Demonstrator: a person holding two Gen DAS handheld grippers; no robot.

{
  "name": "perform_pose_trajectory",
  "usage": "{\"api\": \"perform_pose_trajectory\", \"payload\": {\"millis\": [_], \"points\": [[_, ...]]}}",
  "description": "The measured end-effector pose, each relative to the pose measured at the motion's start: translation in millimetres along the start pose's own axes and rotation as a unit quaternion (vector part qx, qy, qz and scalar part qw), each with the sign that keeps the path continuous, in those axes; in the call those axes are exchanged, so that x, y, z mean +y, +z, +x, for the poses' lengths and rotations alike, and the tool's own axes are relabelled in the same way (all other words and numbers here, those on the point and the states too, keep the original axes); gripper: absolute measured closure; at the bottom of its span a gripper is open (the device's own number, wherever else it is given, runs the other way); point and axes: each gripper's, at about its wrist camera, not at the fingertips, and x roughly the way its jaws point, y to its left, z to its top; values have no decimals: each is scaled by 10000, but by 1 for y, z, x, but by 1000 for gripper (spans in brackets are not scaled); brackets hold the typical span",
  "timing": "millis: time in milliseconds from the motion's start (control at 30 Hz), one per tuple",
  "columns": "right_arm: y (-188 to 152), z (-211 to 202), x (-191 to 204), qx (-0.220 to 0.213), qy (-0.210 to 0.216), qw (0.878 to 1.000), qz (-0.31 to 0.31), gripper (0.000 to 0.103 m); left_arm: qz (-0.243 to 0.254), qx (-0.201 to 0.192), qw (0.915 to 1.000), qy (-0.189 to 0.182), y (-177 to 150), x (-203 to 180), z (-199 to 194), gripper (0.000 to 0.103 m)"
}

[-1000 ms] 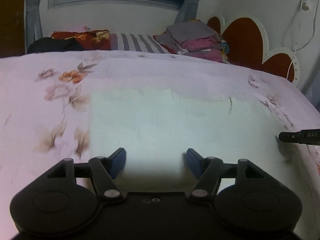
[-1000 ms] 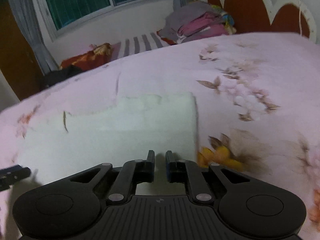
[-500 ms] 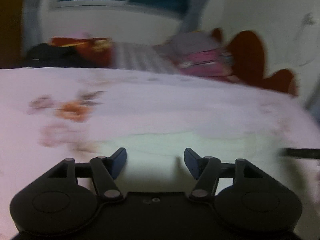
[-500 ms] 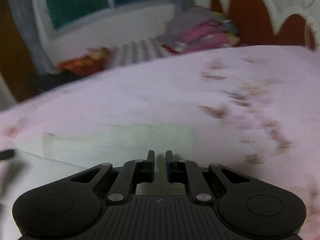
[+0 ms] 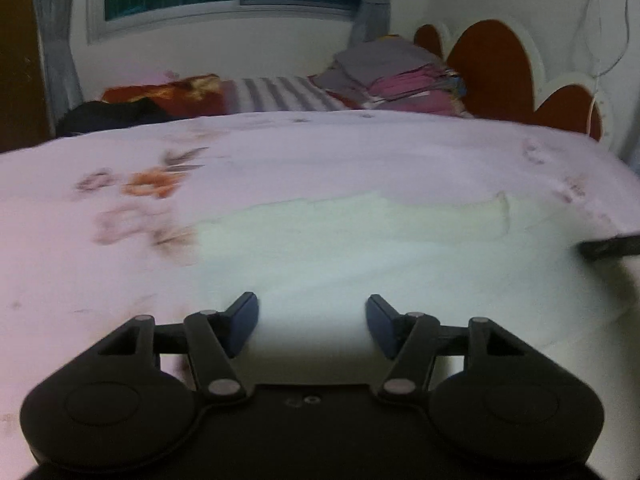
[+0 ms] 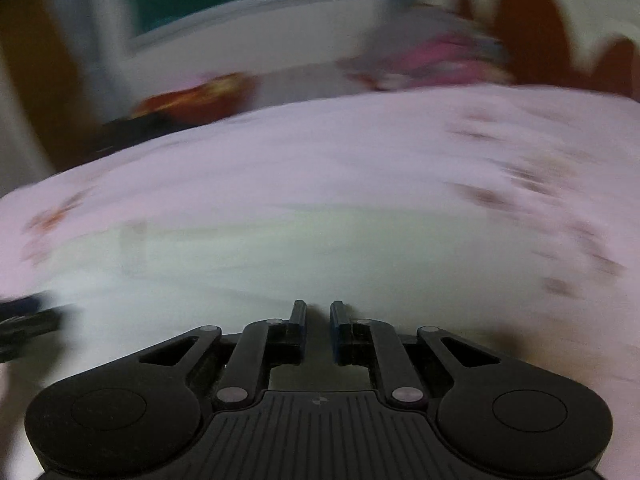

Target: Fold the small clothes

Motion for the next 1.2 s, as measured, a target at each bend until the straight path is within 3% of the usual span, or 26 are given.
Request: {"api": "perform_pose_trajectory", "payload": {"millis": [67, 133, 233, 300, 433, 533, 667, 733, 1033, 1200], "points": [[1, -3, -26, 56, -242, 9993, 269, 93, 145, 31, 9999, 67, 3, -5, -4, 44], [1, -11, -30, 50, -73, 9990, 430, 93, 104, -93, 9999, 72, 8, -15, -13, 44], [-3, -32, 4, -161, 393, 9991, -31, 93, 13, -356, 9990, -253, 7, -34, -29, 41], [-14, -34, 29, 5, 765, 9966, -314, 93, 165, -318, 9988, -327, 1, -52, -28, 41], [-36, -30, 57, 200, 1005, 9919, -747, 93, 228, -100, 9994, -228, -14, -60, -23, 41], [-39, -34, 37, 174, 817, 9950, -547, 93, 67, -25, 10000, -30, -24, -38, -24, 41], [-36, -42, -24, 11, -14, 9999, 161, 93, 139, 0, 9999, 74, -28, -18, -30, 39], [-37, -47, -48, 26, 263, 9980, 580, 93, 108, 10, 9999, 75, -28, -17, -33, 40], [-45, -45, -21, 65, 73, 9987, 491, 93, -61, 31, 10000, 58, -30, -13, -38, 40], [-44, -72, -20, -233, 199, 9974, 655, 93, 21, 56, 9999, 95, -40, -5, -52, 29]]}}
